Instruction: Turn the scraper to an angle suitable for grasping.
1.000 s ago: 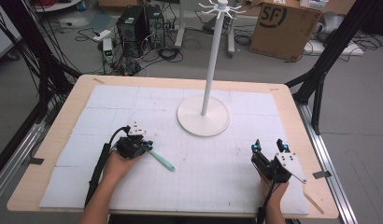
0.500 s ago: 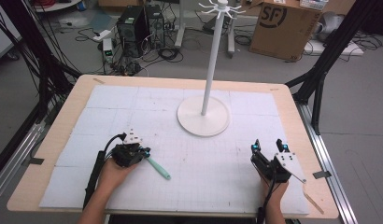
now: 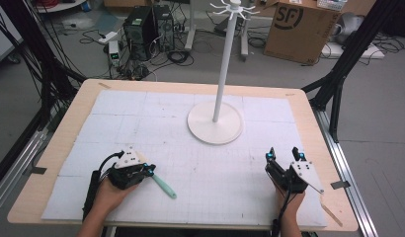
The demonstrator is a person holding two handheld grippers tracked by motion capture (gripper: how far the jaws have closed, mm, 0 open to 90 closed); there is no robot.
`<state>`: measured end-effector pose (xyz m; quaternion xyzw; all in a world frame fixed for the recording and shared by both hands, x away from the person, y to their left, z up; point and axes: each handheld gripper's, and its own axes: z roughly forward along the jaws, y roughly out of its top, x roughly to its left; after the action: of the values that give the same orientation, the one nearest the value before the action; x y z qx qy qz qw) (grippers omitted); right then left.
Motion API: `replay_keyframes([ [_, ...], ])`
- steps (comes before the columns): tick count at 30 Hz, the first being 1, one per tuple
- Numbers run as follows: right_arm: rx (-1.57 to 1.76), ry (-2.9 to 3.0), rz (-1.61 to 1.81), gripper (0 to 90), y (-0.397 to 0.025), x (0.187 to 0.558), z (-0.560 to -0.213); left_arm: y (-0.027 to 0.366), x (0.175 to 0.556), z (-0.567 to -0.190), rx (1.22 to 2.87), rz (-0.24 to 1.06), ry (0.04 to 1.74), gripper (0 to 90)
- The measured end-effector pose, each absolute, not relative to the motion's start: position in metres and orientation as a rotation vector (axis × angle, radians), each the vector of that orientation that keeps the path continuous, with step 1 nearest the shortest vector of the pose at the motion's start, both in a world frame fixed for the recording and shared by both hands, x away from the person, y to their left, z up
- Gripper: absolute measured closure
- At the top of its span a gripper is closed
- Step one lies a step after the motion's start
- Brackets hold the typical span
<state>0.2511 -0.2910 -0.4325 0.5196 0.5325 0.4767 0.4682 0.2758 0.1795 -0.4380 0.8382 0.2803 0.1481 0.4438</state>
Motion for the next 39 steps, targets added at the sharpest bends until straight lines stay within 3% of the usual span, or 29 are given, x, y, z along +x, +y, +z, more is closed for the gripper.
replay_keyframes([
  [7,1.27,1.311,1.169,24.5,-0.291,0.252,-0.433,0.184,0.267,-0.437,2.098,0.265,0.511,89.7],
  [17,1.271,1.308,1.167,24.5,-0.29,0.252,-0.433,0.181,0.268,-0.443,2.17,0.19,0.468,89.7],
  [39,1.269,1.311,1.156,24.5,-0.29,0.252,-0.433,0.137,0.287,-0.445,2.214,0.339,0.591,89.6],
])
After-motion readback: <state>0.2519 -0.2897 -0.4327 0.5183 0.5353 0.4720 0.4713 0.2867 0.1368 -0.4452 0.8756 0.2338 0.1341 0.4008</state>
